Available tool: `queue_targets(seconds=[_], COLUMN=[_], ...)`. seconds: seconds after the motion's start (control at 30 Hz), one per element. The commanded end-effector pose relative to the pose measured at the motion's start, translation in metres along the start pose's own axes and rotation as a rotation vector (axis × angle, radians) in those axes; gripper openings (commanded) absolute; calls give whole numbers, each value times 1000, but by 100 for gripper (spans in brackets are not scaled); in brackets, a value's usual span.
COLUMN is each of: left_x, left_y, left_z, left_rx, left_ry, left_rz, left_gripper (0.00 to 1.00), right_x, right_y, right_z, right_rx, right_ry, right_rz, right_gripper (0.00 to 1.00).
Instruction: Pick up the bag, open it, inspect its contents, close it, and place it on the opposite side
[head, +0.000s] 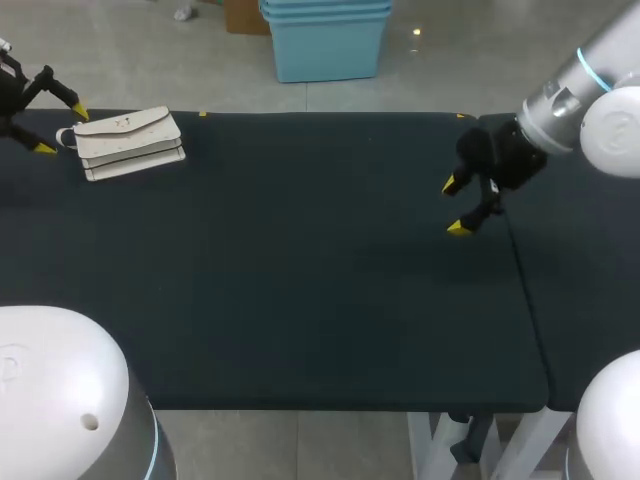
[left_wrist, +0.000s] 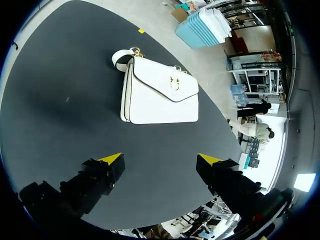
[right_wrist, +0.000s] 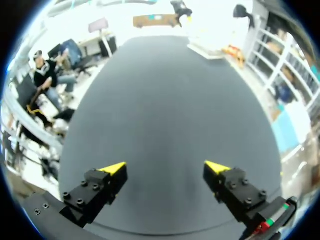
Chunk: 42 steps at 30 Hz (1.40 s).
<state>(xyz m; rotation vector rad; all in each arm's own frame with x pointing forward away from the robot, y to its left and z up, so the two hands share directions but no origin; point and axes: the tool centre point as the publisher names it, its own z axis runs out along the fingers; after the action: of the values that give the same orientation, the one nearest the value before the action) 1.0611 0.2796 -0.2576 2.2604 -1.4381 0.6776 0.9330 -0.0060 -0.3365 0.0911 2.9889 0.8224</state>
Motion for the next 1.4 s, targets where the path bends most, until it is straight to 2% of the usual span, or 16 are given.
queue_targets(seconds=[0.03, 0.2, 0.33, 0.47, 0.57, 0.8, 0.9, 1.0, 1.07, 1.23, 1.3, 1.33, 1.4], left_x=[-2, -5, -16, -27, -29, -38, -41, -44, -45, -52, -53, -52, -52], left_y=[-4, -4, -7, -20, -29, -52, -62, -71, -76, -86, -91, -94, -98], left_z=[5, 8, 10, 12, 16, 31, 36, 40, 45, 54, 58, 60, 63], left_rx=[-7, 6, 24, 48, 38, 54, 70, 88, 88, 83, 81, 81, 79], left_ry=[7, 13, 37, 62, 82, 70, 74, 73, 71, 98, 105, 106, 111], left_rz=[-19, -81, -103, -105, -81, -80, -79, -87, -96, -122, -126, -127, -131], left_gripper=[100, 100, 100, 100, 100, 100, 95, 81, 80, 86, 82, 78, 61], right_x=[-3, -4, -4, -4, -4, -4, -4, -4, -4, -4, -4, -4, -4], right_y=[-2, -2, -2, -2, -2, -2, -2, -2, -2, -2, -2, -2, -2], right_z=[4, 4, 4, 4, 4, 4, 4, 4, 4, 4, 4, 4, 4], right_rx=[-17, -26, -26, -26, -26, -26, -26, -26, -26, -26, -26, -26, -26], right_ry=[-28, -51, -51, -51, -51, -51, -51, -51, -51, -51, -51, -51, -51], right_rz=[12, 25, 25, 25, 25, 25, 25, 25, 25, 25, 25, 25, 25], right_gripper=[100, 100, 100, 100, 100, 100, 100, 100, 100, 100, 100, 100, 100])
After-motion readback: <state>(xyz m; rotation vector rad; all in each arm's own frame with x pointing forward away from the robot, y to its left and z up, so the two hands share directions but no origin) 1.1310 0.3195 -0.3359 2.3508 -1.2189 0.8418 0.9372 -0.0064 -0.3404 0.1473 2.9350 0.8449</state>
